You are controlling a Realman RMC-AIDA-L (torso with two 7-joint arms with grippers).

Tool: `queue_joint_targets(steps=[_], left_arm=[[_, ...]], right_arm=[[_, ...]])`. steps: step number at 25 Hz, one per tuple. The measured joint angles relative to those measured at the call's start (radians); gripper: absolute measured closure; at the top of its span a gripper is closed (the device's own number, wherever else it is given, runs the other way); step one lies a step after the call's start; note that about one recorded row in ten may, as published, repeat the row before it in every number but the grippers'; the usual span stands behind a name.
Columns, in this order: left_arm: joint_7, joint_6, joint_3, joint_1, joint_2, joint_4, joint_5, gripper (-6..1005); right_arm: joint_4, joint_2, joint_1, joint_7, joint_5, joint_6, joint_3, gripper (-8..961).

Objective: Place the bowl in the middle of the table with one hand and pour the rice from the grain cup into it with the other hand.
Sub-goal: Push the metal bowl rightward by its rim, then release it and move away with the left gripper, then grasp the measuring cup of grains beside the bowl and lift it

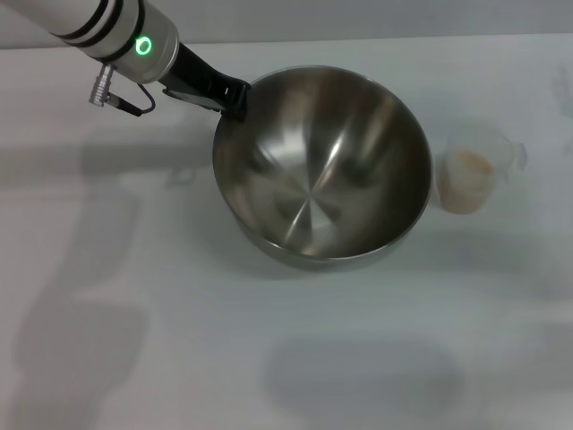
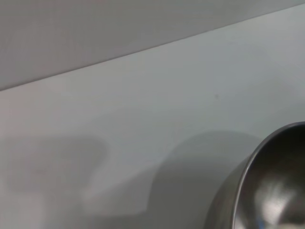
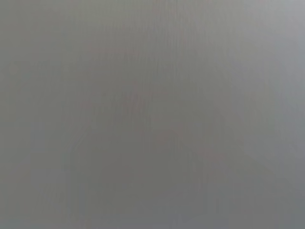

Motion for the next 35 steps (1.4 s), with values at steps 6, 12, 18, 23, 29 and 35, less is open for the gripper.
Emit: queue_joint_targets(steps=[6, 12, 18, 23, 29, 35], left_arm=[[0.0, 0.029, 0.016, 0.0, 0.0, 0.027, 0.002, 952], [0.0, 0.039, 0.016, 0.0, 0.0, 0.029, -0.001, 954], [-0.003, 0.061, 0.01, 0.004, 0.0, 0.031, -0.002, 957], [-0.007, 0.087, 0.008, 0.008, 0.0, 0.043, -0.003, 893], [-0.004, 0.098, 0.007, 0.02, 0.0, 0.019, -0.003, 812], [-0.005, 0.078, -0.021, 0.106, 0.0, -0.197, -0.021, 805]], right_arm=[[0.0, 0.002, -0.003, 0.0, 0.0, 0.0, 0.0, 213], [0.0, 0.002, -0.005, 0.0, 0.0, 0.0, 0.0, 213], [0.0, 0.002, -0.007, 0.0, 0.0, 0.0, 0.0, 213], [0.0, 0.002, -0.009, 0.0, 0.0, 0.0, 0.0, 213], [0.0, 0.002, -0.01, 0.0, 0.0, 0.0, 0.0, 213], [0.0, 0.002, -0.011, 0.0, 0.0, 0.0, 0.0, 212]])
